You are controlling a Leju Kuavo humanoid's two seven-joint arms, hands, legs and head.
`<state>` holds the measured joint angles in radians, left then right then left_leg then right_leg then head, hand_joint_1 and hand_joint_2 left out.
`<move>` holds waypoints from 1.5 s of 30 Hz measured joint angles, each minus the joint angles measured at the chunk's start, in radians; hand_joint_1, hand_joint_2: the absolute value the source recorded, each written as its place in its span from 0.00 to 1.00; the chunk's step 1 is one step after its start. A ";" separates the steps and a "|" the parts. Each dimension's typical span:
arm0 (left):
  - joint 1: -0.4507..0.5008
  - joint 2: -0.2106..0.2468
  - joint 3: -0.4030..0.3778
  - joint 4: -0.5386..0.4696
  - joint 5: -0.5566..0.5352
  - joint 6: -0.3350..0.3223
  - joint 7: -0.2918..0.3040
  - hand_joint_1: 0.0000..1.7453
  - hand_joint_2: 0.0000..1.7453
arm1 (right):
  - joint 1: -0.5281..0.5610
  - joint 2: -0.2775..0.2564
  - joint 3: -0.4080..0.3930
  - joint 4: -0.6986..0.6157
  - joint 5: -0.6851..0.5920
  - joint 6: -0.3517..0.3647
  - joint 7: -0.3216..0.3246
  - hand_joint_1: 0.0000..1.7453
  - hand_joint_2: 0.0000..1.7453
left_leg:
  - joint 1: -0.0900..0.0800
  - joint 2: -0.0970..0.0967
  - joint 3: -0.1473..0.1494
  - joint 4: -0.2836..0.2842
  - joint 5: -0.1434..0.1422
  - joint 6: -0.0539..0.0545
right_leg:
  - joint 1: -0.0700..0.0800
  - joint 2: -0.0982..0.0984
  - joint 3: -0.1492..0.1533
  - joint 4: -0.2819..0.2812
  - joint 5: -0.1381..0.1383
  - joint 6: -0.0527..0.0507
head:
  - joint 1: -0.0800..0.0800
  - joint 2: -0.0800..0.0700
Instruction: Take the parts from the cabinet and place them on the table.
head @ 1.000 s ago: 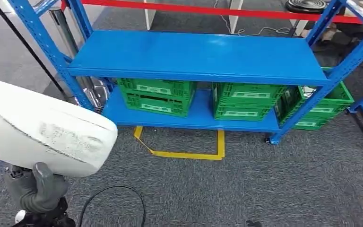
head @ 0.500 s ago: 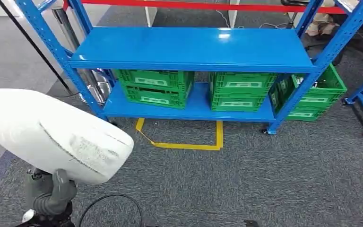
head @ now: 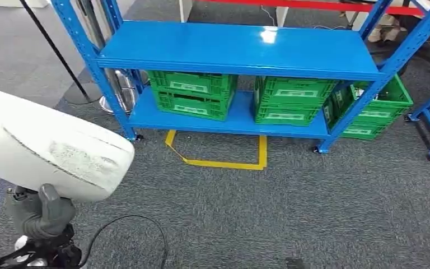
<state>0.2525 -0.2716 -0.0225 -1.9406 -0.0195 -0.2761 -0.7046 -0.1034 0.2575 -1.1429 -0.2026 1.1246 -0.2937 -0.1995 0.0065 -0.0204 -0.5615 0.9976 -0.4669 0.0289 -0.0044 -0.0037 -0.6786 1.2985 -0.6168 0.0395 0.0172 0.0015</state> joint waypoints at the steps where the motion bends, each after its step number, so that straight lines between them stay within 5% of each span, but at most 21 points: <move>1: 0.000 0.000 0.001 -0.002 -0.007 0.017 0.000 1.00 1.00 | 0.000 0.000 0.000 0.000 0.002 0.000 0.003 0.00 0.00 | 0.000 -0.009 -0.004 0.000 0.005 -0.003 | -0.002 0.002 0.046 -0.066 0.037 0.000 | 0.000 0.000; 3: -0.004 0.001 -0.004 -0.002 -0.013 0.044 0.000 1.00 1.00 | -0.001 -0.001 0.001 0.000 0.005 0.000 0.005 0.00 0.00 | 0.002 -0.030 -0.009 0.000 0.014 -0.011 | -0.007 0.041 0.163 -0.254 0.101 -0.006 | 0.000 0.000; 4: -0.006 0.003 -0.013 -0.002 -0.017 0.058 0.000 1.00 1.00 | -0.003 -0.001 0.002 0.000 0.005 0.001 0.005 0.00 0.00 | -0.001 -0.038 -0.015 0.002 0.018 -0.017 | -0.008 0.086 0.200 -0.304 0.086 -0.009 | 0.000 0.000; 5: -0.011 0.005 -0.023 -0.002 -0.020 0.070 0.000 1.00 1.00 | -0.002 0.000 0.003 0.000 0.005 0.001 0.004 0.00 0.00 | -0.001 -0.047 -0.020 0.003 0.026 -0.023 | -0.011 0.089 0.204 -0.315 0.089 -0.007 | -0.003 0.000; 9: -0.005 0.013 -0.053 0.014 -0.012 0.086 0.000 1.00 1.00 | -0.001 0.000 0.012 0.000 0.028 0.002 -0.018 0.00 0.00 | 0.002 -0.069 -0.043 0.015 0.032 -0.043 | -0.016 0.038 0.193 -0.325 0.099 -0.029 | -0.001 0.000; 11: -0.004 0.014 -0.058 0.024 -0.005 0.084 0.000 1.00 1.00 | 0.000 0.000 0.027 0.000 0.047 0.001 -0.025 0.00 0.00 | 0.000 -0.013 -0.084 0.119 -0.051 -0.052 | -0.013 0.013 0.184 -0.325 0.105 -0.040 | -0.013 0.000; 14: 0.006 0.016 -0.064 0.042 0.000 0.073 0.000 1.00 1.00 | 0.006 0.000 0.043 0.000 0.078 -0.002 -0.025 0.00 0.00 | 0.004 0.003 -0.149 0.321 -0.139 -0.062 | -0.006 -0.034 0.172 -0.323 0.111 -0.044 | -0.012 0.000; 17: 0.021 0.015 -0.075 0.058 0.000 0.070 0.000 1.00 1.00 | 0.008 -0.002 0.082 0.000 0.152 -0.004 -0.012 0.00 0.00 | 0.006 0.017 -0.050 0.182 -0.054 -0.061 | -0.005 -0.076 0.163 -0.315 0.112 -0.042 | -0.012 0.000; 19: 0.019 0.009 -0.092 0.067 -0.004 0.088 0.000 1.00 1.00 | 0.009 -0.010 0.118 0.000 0.199 -0.003 -0.010 0.00 0.00 | 0.000 0.095 0.038 0.031 -0.032 -0.056 | 0.000 -0.097 0.162 -0.310 0.110 -0.036 | -0.012 0.000; 20: 0.018 0.008 -0.100 0.071 -0.004 0.098 0.000 1.00 1.00 | 0.011 -0.011 0.131 0.000 0.208 -0.003 -0.012 0.00 0.00 | -0.011 0.108 0.043 0.019 -0.030 -0.046 | 0.003 -0.106 0.152 -0.307 0.110 -0.030 | -0.013 0.000; 24: 0.020 0.010 -0.132 0.079 0.007 0.138 0.000 1.00 1.00 | 0.013 -0.026 0.158 -0.002 0.212 -0.007 0.018 0.00 0.00 | -0.010 0.064 0.027 0.006 -0.021 -0.012 | 0.005 -0.144 0.157 -0.304 0.109 -0.007 | -0.011 0.000; 26: 0.017 0.014 -0.153 0.079 -0.004 0.186 0.000 1.00 1.00 | 0.013 -0.039 0.163 -0.003 0.217 0.000 0.075 0.00 0.00 | -0.005 0.046 0.016 0.005 -0.012 0.003 | -0.001 -0.043 0.121 -0.229 0.046 0.001 | -0.002 0.000; 29: 0.011 0.032 -0.203 0.069 -0.015 0.283 0.000 1.00 1.00 | 0.022 -0.051 0.166 -0.003 0.214 0.023 0.116 0.00 0.00 | -0.012 0.006 -0.002 0.006 0.001 0.015 | -0.001 0.000 0.013 0.008 -0.051 0.000 | -0.002 0.000; 32: 0.021 0.037 -0.224 0.039 0.016 0.279 0.000 1.00 1.00 | 0.020 -0.053 0.164 -0.003 0.199 0.039 0.114 0.00 0.00 | -0.017 -0.033 -0.005 0.007 0.008 0.013 | 0.002 0.009 0.065 -0.094 0.038 -0.013 | -0.002 0.000; 33: 0.024 0.036 -0.224 0.034 0.020 0.272 0.000 1.00 1.00 | 0.018 -0.052 0.164 -0.003 0.195 0.039 0.111 0.00 0.00 | -0.018 -0.047 -0.004 0.007 0.010 0.011 | 0.003 0.031 0.117 -0.198 0.091 -0.022 | -0.003 0.000; 34: 0.025 0.034 -0.224 0.033 0.025 0.261 0.000 1.00 1.00 | 0.018 -0.052 0.164 -0.003 0.191 0.040 0.106 0.00 0.00 | -0.017 -0.058 -0.006 0.007 0.013 0.009 | 0.003 0.084 0.152 -0.275 0.113 -0.028 | -0.002 0.000; 35: 0.026 0.034 -0.224 0.033 0.032 0.245 0.000 1.00 1.00 | 0.020 -0.051 0.164 -0.002 0.183 0.039 0.090 0.00 0.00 | -0.023 -0.067 -0.012 0.012 0.015 0.004 | -0.003 0.122 0.159 -0.295 0.103 -0.031 | -0.005 0.000; 39: 0.030 0.035 -0.226 0.047 0.041 0.204 0.000 1.00 1.00 | 0.013 -0.031 0.165 -0.002 0.190 0.033 -0.005 0.00 0.00 | -0.014 -0.118 -0.039 0.013 0.035 -0.022 | -0.002 0.076 0.172 -0.320 0.111 -0.032 | -0.002 0.000; 41: 0.022 0.037 -0.225 0.072 0.060 0.154 0.000 1.00 1.00 | 0.006 -0.023 0.175 -0.002 0.218 0.025 -0.016 0.00 0.00 | -0.016 -0.032 -0.063 0.077 -0.020 -0.028 | -0.005 0.042 0.175 -0.327 0.118 -0.039 | -0.009 0.000; 44: 0.001 0.038 -0.225 0.114 0.038 0.123 0.000 1.00 1.00 | 0.012 -0.024 0.187 -0.002 0.235 0.026 0.061 0.00 0.00 | -0.005 0.001 -0.155 0.303 -0.130 -0.046 | -0.004 -0.017 0.170 -0.326 0.117 -0.040 | -0.010 0.000; 45: -0.002 0.041 -0.226 0.121 0.035 0.131 0.001 1.00 1.00 | 0.014 -0.026 0.187 -0.002 0.221 0.029 0.096 0.00 0.00 | 0.001 0.004 -0.160 0.324 -0.129 -0.051 | -0.004 -0.035 0.169 -0.326 0.117 -0.040 | -0.011 0.000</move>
<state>0.2504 -0.2308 -0.2487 -1.8192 0.0156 -0.1453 -0.7038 -0.0896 0.2315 -0.9564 -0.2045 1.3458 -0.2651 -0.1036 0.0076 -0.0164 -0.7214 1.3218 -0.5961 -0.0220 -0.0083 -0.0390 -0.5096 0.9727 -0.4994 -0.0004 0.0065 0.0015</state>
